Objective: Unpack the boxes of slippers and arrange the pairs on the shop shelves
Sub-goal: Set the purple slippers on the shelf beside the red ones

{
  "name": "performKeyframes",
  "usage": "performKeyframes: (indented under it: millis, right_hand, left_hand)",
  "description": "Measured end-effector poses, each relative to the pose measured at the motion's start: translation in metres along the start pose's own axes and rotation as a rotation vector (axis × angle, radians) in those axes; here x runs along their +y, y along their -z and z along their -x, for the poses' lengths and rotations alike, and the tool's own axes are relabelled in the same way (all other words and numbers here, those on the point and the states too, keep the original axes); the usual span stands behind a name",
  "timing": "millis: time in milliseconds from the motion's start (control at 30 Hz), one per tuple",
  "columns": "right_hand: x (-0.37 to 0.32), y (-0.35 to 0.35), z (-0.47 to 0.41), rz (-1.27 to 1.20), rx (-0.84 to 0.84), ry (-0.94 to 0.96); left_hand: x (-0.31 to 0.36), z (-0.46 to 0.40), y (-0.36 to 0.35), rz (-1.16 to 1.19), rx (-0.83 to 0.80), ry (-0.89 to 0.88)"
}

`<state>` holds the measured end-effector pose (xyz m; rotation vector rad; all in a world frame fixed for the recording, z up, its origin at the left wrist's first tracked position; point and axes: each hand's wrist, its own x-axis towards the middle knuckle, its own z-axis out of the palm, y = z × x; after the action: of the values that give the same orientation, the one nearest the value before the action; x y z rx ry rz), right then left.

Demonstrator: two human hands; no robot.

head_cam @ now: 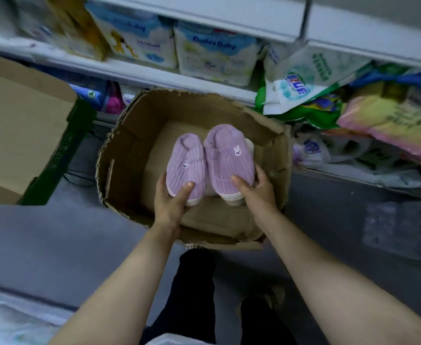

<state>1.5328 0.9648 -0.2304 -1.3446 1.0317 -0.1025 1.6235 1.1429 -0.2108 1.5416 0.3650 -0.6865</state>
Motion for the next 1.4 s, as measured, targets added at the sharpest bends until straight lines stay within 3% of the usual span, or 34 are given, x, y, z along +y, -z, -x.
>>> performKeyframes:
  millis: [167,433,733,1033,1267,1400]
  right_hand:
    - [-0.038,0.118,0.066,-0.152,0.079,0.203]
    - [-0.097,0.322,0.164,-0.246,0.290,0.570]
    - [-0.147,0.482,0.209,-0.395,0.531,0.780]
    - [-0.200,0.601,0.193,-0.454,0.715,0.888]
    - [-0.249,0.686,0.154,-0.432,0.790,0.920]
    - [-0.271,0.712,0.129,-0.422,0.757,0.964]
  left_hand:
    - [0.014,0.094,-0.080,0.011,-0.236,-0.197]
    - [0.024,0.230,-0.240,0.054,-0.437,-0.489]
    - [0.061,0.318,-0.390,-0.028,-0.696,-0.714]
    - [0.094,0.352,-0.542,0.080,-0.916,-0.706]
    - [0.120,0.358,-0.665,0.165,-0.977,-0.692]
    - [0.139,0.351,-0.721,0.192,-0.928,-0.651]
